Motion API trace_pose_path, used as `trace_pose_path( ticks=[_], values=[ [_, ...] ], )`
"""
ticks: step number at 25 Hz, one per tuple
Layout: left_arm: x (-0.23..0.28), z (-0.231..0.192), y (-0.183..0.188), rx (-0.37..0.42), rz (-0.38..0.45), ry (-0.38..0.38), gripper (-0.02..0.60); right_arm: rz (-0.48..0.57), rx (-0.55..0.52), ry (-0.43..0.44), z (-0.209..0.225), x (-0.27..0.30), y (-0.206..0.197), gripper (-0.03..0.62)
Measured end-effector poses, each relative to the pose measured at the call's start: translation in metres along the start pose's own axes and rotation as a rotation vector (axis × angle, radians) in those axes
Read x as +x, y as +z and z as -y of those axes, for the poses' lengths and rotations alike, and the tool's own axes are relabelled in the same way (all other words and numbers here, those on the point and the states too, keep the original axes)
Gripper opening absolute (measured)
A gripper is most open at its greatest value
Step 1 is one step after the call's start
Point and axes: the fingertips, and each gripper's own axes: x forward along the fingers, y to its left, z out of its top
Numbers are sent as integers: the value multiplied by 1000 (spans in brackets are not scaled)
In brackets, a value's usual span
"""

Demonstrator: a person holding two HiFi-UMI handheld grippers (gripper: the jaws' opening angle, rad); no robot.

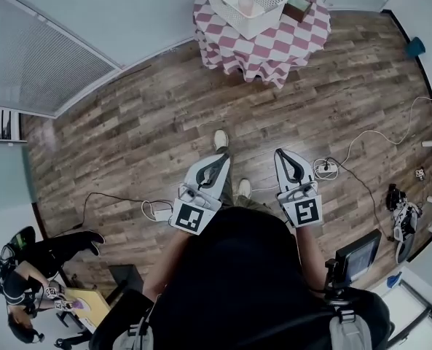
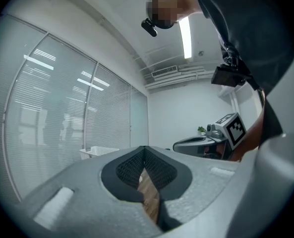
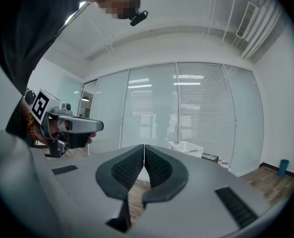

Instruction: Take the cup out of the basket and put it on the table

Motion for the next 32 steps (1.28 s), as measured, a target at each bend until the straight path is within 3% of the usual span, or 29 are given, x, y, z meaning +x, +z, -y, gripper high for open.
trace_pose_path(
  ticks=[3, 7, 13, 18, 22, 26, 32],
  values=[
    [31, -26, -11, -20, 2, -28, 6, -30, -6, -16, 14, 24, -13, 12],
    [78, -59, -3, -75, 20, -85, 6, -35, 5, -70, 45, 62, 3, 12],
    [136, -121, 20, -40, 43, -116, 6, -59, -13, -84, 92, 131, 16, 12],
    [159, -171, 24, 124, 43, -151, 6, -69, -18, -71, 109, 195, 19, 12],
    [172, -215, 21, 117, 42, -135, 6, -58, -27, -56, 118, 246, 21, 12],
    [192, -261, 21, 169, 57, -132, 6, -58, -58, -59, 130, 289, 21, 12],
    [225, -299, 13, 150, -2, -90, 6, -77, -74, -12, 159, 334, 15, 12]
  ],
)
